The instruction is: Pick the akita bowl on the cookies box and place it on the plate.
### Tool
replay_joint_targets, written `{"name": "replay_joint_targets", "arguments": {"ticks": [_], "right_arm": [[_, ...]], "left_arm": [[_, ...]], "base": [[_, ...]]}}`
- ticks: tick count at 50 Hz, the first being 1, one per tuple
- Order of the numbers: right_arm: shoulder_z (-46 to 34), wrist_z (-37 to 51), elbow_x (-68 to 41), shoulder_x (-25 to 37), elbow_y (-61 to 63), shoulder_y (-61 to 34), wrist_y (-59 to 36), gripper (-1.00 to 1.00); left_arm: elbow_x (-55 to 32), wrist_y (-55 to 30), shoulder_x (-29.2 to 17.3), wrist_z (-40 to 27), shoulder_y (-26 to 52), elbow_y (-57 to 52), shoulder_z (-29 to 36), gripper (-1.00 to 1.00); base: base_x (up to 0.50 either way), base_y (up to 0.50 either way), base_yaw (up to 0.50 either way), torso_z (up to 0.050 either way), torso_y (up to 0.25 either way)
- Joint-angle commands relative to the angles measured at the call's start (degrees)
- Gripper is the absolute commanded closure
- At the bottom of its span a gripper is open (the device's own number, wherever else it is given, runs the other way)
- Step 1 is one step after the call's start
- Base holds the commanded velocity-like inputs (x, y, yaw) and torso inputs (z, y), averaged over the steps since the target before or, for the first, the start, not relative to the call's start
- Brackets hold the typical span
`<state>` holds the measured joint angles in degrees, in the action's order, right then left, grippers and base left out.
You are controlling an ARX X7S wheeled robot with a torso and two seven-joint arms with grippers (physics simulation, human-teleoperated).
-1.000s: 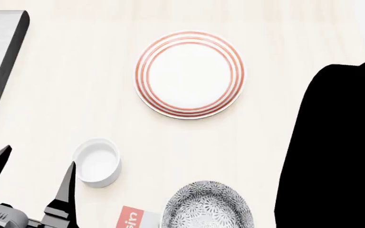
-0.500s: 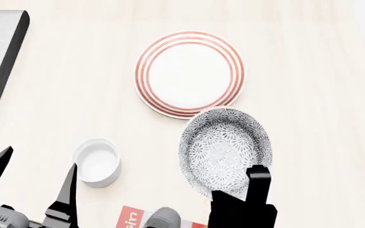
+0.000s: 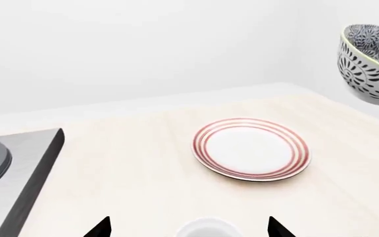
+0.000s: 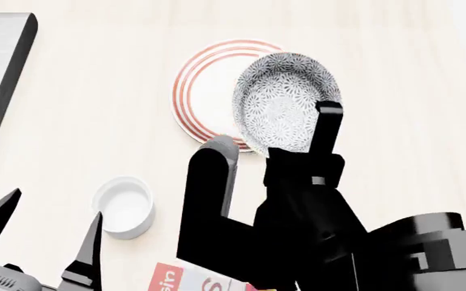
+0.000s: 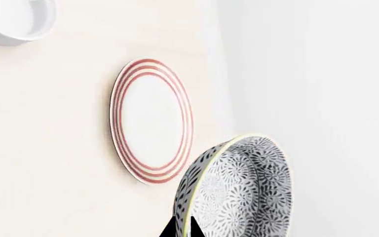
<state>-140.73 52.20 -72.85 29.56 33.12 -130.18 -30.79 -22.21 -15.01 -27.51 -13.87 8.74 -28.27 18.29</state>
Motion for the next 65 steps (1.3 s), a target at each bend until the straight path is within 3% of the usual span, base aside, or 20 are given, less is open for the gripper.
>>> {"name": "replay_joint_targets", "arguments": {"ticks": [1,49,65], "right_arm": [[5.0,-7.8,7.5,-2.7,-12.1,3.9,0.8,1.00],[13.0,-24.6,16.1,-17.7,-60.2,24.3,15.6,1.00],[14.2,-30.4,19.1,-24.5,-79.1,33.5,21.1,1.00]], "left_arm": [[1.4,0.4,0.7,1.9,-0.2,-0.3,-1.0,-1.00],[2.6,2.1,0.1,2.0,-0.4,0.2,0.1,-1.00],[2.1,6.4,0.0,3.7,-1.5,1.8,-0.3,-1.00]], "base": [[0.00,0.00,0.00,0.000,0.000],[0.00,0.00,0.00,0.000,0.000],[0.00,0.00,0.00,0.000,0.000]]}}
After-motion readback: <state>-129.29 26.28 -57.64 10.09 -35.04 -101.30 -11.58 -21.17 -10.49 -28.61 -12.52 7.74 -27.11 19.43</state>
